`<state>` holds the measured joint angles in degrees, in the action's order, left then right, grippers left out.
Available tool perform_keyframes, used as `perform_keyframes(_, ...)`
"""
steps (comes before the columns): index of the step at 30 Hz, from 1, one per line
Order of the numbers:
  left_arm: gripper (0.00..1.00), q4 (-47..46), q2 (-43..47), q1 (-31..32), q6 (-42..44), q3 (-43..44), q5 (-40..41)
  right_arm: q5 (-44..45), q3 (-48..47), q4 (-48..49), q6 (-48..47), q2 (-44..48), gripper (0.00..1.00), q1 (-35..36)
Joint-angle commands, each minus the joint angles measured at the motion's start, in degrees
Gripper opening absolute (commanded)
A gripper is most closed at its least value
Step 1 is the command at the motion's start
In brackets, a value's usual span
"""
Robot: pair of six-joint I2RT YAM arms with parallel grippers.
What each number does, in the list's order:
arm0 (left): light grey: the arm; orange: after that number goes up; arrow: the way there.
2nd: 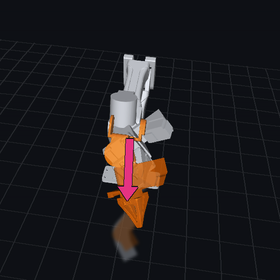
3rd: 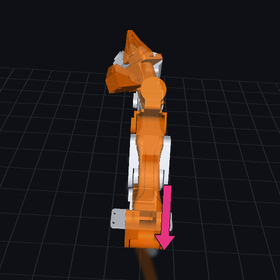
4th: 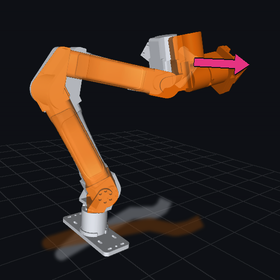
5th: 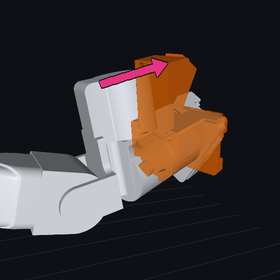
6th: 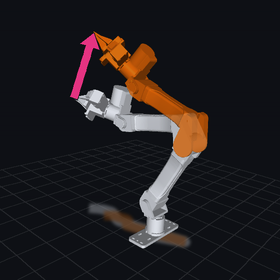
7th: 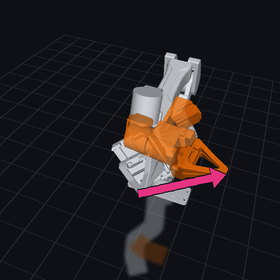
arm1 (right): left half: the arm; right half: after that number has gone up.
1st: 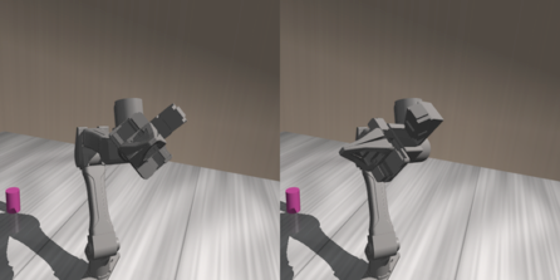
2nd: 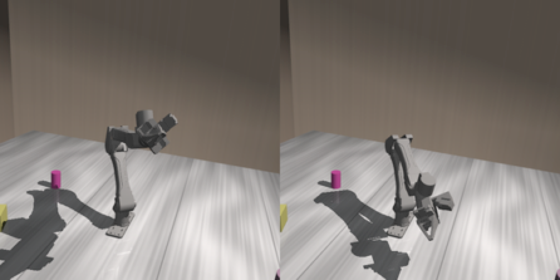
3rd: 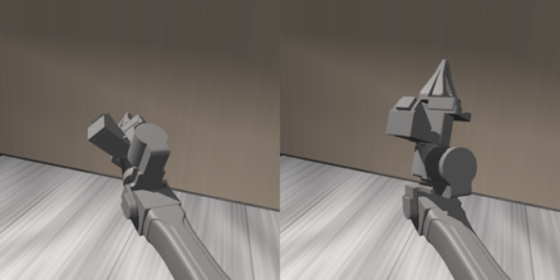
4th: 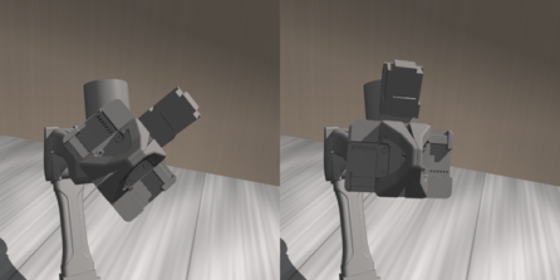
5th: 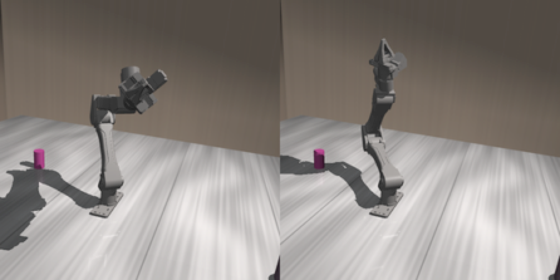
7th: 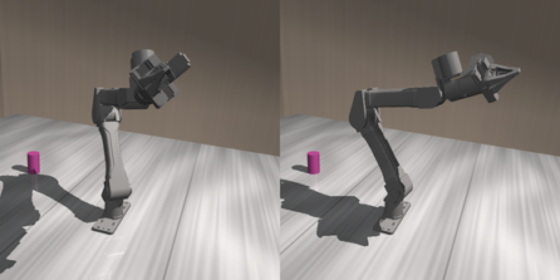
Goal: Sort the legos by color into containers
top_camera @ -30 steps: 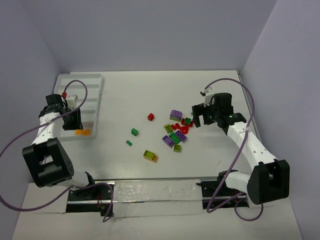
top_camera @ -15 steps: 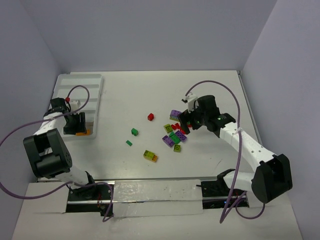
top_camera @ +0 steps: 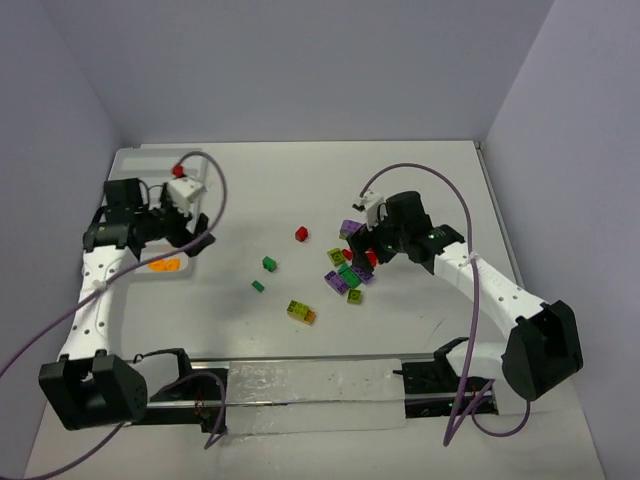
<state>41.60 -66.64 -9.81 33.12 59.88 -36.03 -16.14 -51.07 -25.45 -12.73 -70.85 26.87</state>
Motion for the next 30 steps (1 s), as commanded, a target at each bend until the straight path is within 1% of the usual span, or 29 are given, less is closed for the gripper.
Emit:
perform_keyframes(1, 0.90, 6.7, -0.1, 16.9, 9.9, 3.1, -12.6, -3.5, -0.8, -1.4, 0.7, 1.2, 0.97, -6.2)
perform_keyframes(2, 0.90, 6.4, -0.9, 21.7, 9.6, 3.2, -13.0, -4.2, -1.0, -1.8, 0.9, 1.1, 0.97, -8.3)
perform_keyframes(3, 0.88, 5.9, -1.7, 24.8, 9.2, 3.3, -12.8, -5.0, -1.1, -2.2, 1.0, 1.1, 0.98, -9.6)
perform_keyframes(5, 0.86, 4.8, -4.3, 33.0, 9.2, 3.5, -10.6, -5.9, -1.6, -3.4, 1.0, 1.0, 0.98, -13.0)
perform_keyframes(6, 0.85, 4.8, -5.3, 35.7, 9.5, 3.5, -9.3, -6.1, -1.7, -3.6, 1.0, 1.0, 0.98, -13.7)
perform_keyframes(7, 0.84, 4.2, -7.3, 40.4, 10.2, 3.3, -7.7, -5.9, -1.5, -4.0, 0.9, 1.2, 0.98, -14.5)
perform_keyframes(8, 0.83, 3.8, -8.6, 43.3, 11.0, 3.2, -6.4, -5.7, -1.4, -4.2, 0.8, 1.3, 0.98, -15.1)
perform_keyframes(9, 0.82, 3.8, -9.4, 44.8, 11.9, 3.3, -5.2, -5.7, -1.3, -4.4, 0.8, 1.4, 0.98, -15.6)
perform_keyframes(12, 0.81, 4.1, -14.9, 52.3, 14.5, 3.7, -2.9, -5.9, -0.9, -4.7, 1.0, 1.8, 0.99, -16.2)
perform_keyframes(16, 0.79, 4.1, -20.2, 56.1, 17.5, 4.8, -0.8, -6.1, -0.8, -4.9, 1.3, 1.9, 0.99, -16.6)
perform_keyframes(19, 0.78, 3.3, -22.9, 57.4, 17.6, 4.8, 0.1, -6.2, -1.0, -5.0, 1.5, 1.8, 0.99, -16.9)
perform_keyframes(21, 0.76, 1.0, -23.7, 58.4, 17.1, 4.0, 1.8, -6.9, -1.7, -5.6, 1.7, 1.7, 0.99, -17.3)
perform_keyframes(24, 0.73, -4.7, -23.7, 60.5, 16.5, -0.3, 7.5, -7.9, -2.6, -6.1, 1.9, 1.5, 1.00, -18.1)
perform_keyframes(30, 0.65, -11.6, -24.1, 61.3, 14.8, -3.4, 11.2, -8.4, -2.7, -6.1, 1.8, 1.0, 1.00, -18.4)
